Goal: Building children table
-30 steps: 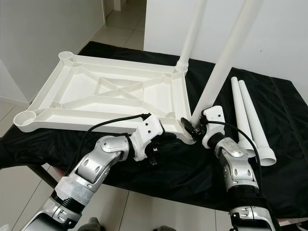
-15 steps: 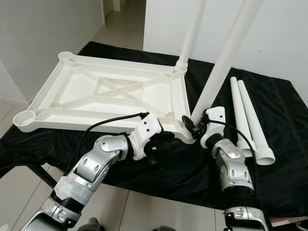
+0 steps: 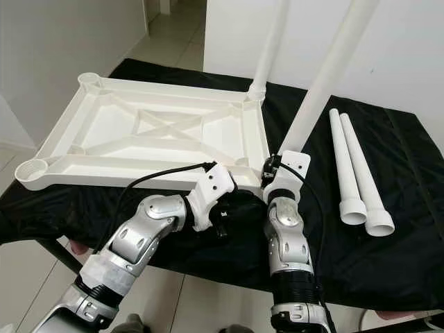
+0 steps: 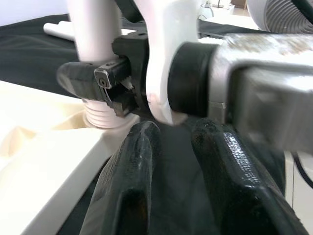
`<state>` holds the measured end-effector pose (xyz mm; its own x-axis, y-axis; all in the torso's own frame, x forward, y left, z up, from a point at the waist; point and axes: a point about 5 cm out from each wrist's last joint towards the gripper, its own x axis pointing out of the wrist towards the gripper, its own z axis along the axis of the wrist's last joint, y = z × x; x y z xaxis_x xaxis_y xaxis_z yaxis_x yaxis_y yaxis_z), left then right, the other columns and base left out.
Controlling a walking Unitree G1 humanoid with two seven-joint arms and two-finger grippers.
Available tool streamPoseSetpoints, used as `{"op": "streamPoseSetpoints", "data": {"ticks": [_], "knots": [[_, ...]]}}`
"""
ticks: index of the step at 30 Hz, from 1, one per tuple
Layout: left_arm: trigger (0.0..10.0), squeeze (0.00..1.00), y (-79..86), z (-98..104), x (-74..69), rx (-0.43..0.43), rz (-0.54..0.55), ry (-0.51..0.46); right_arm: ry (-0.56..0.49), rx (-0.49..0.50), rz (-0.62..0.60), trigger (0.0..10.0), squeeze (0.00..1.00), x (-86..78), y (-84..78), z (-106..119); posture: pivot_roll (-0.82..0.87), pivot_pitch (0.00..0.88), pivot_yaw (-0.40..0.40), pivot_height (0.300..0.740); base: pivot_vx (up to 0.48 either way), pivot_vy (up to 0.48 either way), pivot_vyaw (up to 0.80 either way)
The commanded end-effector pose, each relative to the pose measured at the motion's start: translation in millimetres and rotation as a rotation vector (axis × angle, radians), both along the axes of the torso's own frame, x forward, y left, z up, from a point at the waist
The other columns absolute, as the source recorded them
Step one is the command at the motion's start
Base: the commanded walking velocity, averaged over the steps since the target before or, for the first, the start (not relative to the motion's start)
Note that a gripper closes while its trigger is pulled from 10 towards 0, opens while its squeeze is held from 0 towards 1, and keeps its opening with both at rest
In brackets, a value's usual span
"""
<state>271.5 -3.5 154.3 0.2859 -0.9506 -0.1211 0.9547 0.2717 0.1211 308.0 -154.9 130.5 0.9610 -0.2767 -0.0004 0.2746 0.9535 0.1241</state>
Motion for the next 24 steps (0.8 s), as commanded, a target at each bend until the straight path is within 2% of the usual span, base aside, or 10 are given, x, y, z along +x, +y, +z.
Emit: {"op": "streamPoseSetpoints", "data": {"ticks": [1,4,8,9,14,20,24], "knots": [[10.0,0.00,-0.2,1.0,1.5,-0.008,0.056,-0.010,0.020,0.024,-0.007,10.0,0.00,-2.5,4.2,-4.5,0.05,0.000,-0.069,0.740,0.000,0.000,0.00],[10.0,0.00,-0.2,0.9,1.4,-0.008,0.056,-0.007,0.005,0.028,0.006,10.0,0.00,-1.9,6.0,-1.6,0.05,0.000,-0.070,0.740,0.000,0.000,0.00],[10.0,0.00,0.2,0.3,1.6,-0.006,0.058,-0.008,-0.004,0.027,-0.011,10.0,0.00,-2.4,0.6,0.6,0.05,0.000,-0.070,0.740,0.000,0.000,0.00],[10.0,0.00,0.5,0.3,1.7,-0.006,0.060,-0.008,-0.011,0.027,-0.015,10.0,1.00,-3.7,-0.2,1.4,0.06,0.000,-0.074,0.740,0.000,0.000,0.00],[10.0,0.00,1.2,-0.3,1.3,-0.008,0.062,-0.007,-0.016,0.066,-0.011,10.0,1.00,-7.0,-2.8,-1.4,0.06,0.000,-0.075,0.740,0.000,0.000,0.00],[10.0,0.00,0.6,-0.1,0.7,-0.009,0.060,-0.015,-0.021,0.049,-0.011,10.0,1.00,-11.0,-5.2,-4.2,0.06,0.000,-0.078,0.740,0.000,0.000,0.00],[10.0,0.00,1.6,-1.2,1.2,-0.006,0.063,-0.018,-0.057,0.044,0.051,10.0,1.00,-16.2,-10.7,-4.8,0.06,0.000,-0.084,0.740,0.000,0.000,0.00]]}}
